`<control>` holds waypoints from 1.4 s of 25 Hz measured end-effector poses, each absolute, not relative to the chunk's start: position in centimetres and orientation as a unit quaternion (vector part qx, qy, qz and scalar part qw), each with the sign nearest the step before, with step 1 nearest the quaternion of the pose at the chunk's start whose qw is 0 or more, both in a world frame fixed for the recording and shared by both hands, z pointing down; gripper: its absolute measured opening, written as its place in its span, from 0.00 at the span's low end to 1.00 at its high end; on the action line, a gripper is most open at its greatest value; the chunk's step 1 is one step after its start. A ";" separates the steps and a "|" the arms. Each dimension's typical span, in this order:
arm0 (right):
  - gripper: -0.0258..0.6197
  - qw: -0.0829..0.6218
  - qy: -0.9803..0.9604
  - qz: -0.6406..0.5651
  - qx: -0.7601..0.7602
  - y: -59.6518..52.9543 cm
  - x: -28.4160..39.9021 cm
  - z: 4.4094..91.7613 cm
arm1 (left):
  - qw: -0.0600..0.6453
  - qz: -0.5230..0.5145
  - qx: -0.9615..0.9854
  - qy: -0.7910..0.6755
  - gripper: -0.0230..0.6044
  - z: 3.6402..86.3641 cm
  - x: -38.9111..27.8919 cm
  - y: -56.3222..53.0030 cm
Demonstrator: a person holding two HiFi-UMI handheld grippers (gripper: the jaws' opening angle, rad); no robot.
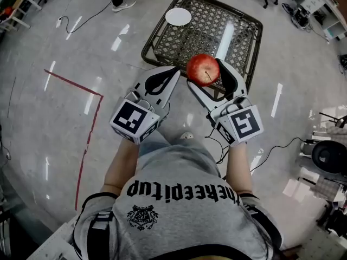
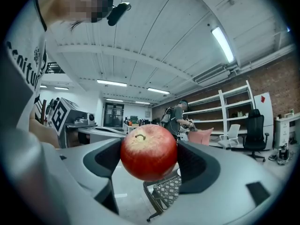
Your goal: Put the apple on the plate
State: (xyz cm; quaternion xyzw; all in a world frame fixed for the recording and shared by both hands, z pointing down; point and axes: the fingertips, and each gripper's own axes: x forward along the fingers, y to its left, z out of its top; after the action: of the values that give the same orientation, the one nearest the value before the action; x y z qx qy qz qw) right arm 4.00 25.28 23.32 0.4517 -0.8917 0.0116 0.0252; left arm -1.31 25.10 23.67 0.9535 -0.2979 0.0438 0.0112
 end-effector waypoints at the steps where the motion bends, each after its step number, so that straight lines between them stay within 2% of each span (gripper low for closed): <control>1: 0.65 0.027 -0.894 0.011 0.448 25.6 4.3 23.3 | 0.011 0.044 0.952 -0.303 0.06 23.6 -1.1 25.5; 19: 0.64 0.019 -0.901 0.028 0.433 25.4 5.3 23.0 | 0.020 0.050 0.943 -0.327 0.06 23.8 -0.2 25.7; 35: 0.64 0.022 -0.896 0.025 0.442 15.4 5.0 22.5 | 0.021 0.037 0.949 -0.312 0.06 23.8 0.2 15.7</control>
State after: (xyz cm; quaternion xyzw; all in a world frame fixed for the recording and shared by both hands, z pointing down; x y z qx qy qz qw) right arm 5.01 15.38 22.46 0.4421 -0.8964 0.0245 0.0217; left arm 0.15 15.70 23.80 0.9492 -0.3116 0.0374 0.0215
